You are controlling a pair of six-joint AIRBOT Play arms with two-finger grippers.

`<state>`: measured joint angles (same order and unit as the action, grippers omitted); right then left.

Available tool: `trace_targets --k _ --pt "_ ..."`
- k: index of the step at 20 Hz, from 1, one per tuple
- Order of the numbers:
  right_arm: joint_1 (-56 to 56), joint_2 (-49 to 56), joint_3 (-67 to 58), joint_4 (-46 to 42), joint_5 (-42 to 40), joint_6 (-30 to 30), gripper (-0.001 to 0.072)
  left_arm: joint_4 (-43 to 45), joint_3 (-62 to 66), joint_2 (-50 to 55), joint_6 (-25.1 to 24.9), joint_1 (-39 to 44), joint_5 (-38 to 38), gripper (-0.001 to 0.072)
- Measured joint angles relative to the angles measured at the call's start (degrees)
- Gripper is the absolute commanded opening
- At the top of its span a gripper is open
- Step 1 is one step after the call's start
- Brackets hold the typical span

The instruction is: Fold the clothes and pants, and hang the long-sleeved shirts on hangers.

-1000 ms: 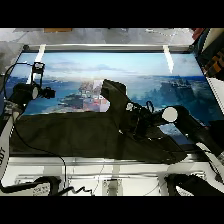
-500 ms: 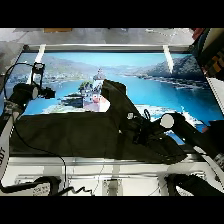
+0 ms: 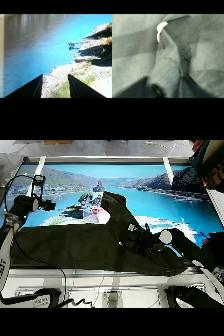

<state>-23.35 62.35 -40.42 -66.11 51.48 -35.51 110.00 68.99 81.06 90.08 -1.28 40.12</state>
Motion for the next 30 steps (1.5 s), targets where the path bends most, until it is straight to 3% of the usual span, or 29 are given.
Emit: trace_targets --k 2,4,7,13,14,15,16,23,26,30 --pt "0.0 -0.02 0.07 0.26 0.74 -0.11 0.0033 0.0 0.0 0.44 -0.02 0.07 0.17 0.0325" --pt "0.0 -0.04 -0.5 0.55 1.05 -0.13 0.0032 -0.22 0.02 0.72 0.0 0.17 0.52 0.0016" --pt "0.13 -0.17 -4.28 0.74 -0.83 -4.33 0.0032 -1.33 0.0 0.92 0.0 0.46 0.87 0.0017" --pt "6.08 -0.28 -16.33 -4.7 -3.8 -19.93 0.0032 -10.82 0.02 1.01 -0.02 0.87 1.03 0.0028" --pt "8.79 -0.31 -17.27 -5.75 -3.54 -22.56 0.0032 -12.9 0.02 1.01 -0.02 0.9 1.05 0.0153" --pt "12.33 -0.35 -17.97 -7.06 -2.67 -25.18 0.0032 -15.06 0.02 1.01 -0.02 0.9 1.07 0.0453" --pt "16.2 -0.35 -18.34 -7.98 -1.53 -27.17 0.0032 -17.73 0.02 1.01 -0.02 0.9 1.07 0.0647" --pt "46.03 -0.11 -11.32 -9.27 9.84 -33.14 0.0031 -42.53 0.04 2.78 -1.92 1.68 1.2 0.0649" --pt "51.8 -0.04 -6.19 -8.26 10.49 -33.64 0.0032 -54.8 0.61 5.33 -6.75 4.35 1.14 0.0649" --pt "54.47 -0.04 -3.37 -3.67 7.52 -33.86 0.0032 -63.23 5.09 10.54 -10.12 10.36 1.16 0.0649"
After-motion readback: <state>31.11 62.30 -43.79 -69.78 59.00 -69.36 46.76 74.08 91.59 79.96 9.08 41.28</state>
